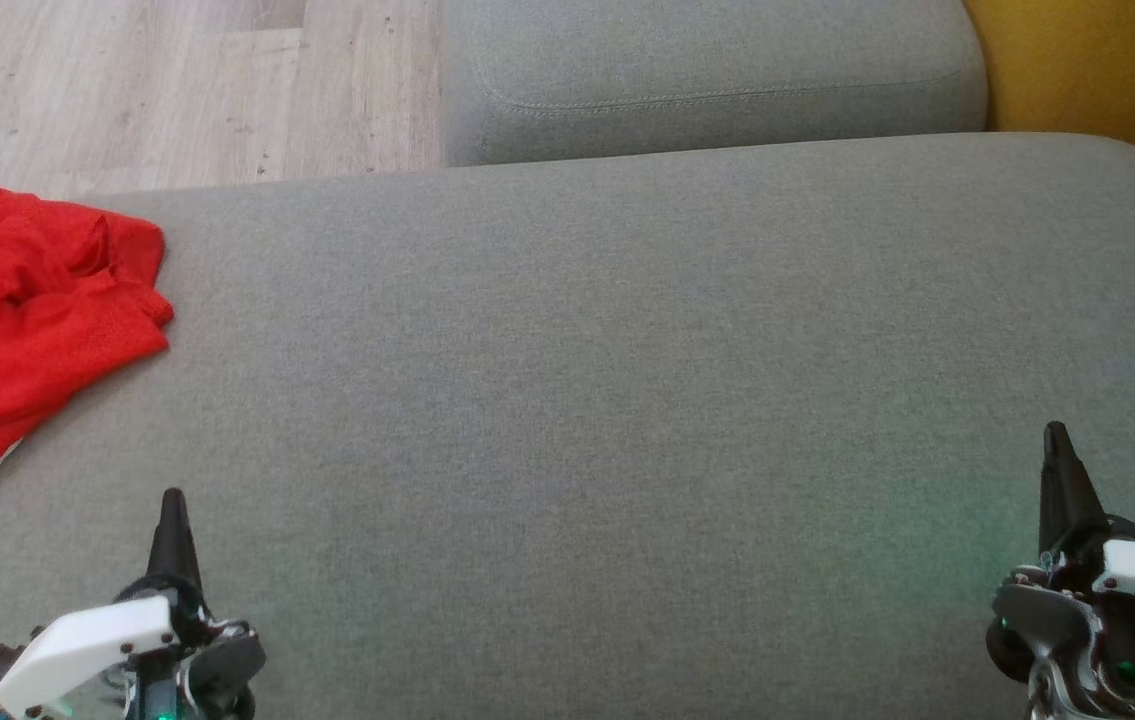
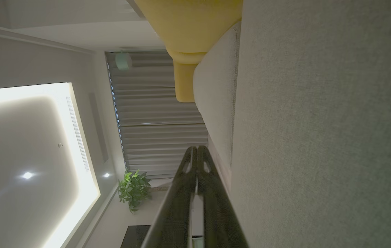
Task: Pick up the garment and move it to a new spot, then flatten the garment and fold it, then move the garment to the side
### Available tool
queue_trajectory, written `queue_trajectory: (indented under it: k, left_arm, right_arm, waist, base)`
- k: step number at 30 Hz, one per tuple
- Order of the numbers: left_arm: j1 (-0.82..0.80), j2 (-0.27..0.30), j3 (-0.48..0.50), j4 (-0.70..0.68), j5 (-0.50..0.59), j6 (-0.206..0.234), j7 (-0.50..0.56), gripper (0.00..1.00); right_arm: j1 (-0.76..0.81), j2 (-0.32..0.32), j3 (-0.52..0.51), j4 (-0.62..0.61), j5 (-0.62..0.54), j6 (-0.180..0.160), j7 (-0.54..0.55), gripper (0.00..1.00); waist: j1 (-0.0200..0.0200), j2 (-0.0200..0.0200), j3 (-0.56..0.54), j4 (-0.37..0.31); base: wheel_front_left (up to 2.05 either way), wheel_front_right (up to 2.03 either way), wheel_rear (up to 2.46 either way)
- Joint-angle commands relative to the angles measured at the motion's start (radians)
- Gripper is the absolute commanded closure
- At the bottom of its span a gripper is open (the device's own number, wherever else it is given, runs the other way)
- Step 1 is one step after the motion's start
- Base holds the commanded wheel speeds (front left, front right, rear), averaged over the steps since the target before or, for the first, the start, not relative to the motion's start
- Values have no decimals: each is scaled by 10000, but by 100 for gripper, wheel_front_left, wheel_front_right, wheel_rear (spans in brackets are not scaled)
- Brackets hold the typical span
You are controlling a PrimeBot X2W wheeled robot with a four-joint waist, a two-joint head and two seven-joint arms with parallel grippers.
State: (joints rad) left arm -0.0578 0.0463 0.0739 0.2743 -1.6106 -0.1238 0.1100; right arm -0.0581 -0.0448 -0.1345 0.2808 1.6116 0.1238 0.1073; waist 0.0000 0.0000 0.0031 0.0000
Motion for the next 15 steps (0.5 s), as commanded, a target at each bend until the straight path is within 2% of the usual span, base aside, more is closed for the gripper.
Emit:
queue_trajectory:
  k: [1,12,13,15]
  left_arm:
    - [-502,39,395,-295,17,-69,30,100]
    - [-502,39,395,-295,17,-69,30,100]
    - [6,0,-16,41,1,6,-4,0]
    - [117,-6,-72,312,2,8,-10,0]
  right_arm:
    - [-498,-54,211,-361,-26,69,57,100]
    - [-498,-54,211,-361,-26,69,57,100]
    - [6,4,5,41,-1,0,-3,0]
    - [142,25,22,312,-1,-11,-8,0]
  waist:
    - [0,0,0,0]
    - [0,0,0,0]
    - [0,0,0,0]
    - [0,0,-1,0]
  base:
    - [0,0,0]
    - [0,0,0]
    - [0,0,0]
    - [0,0,0]
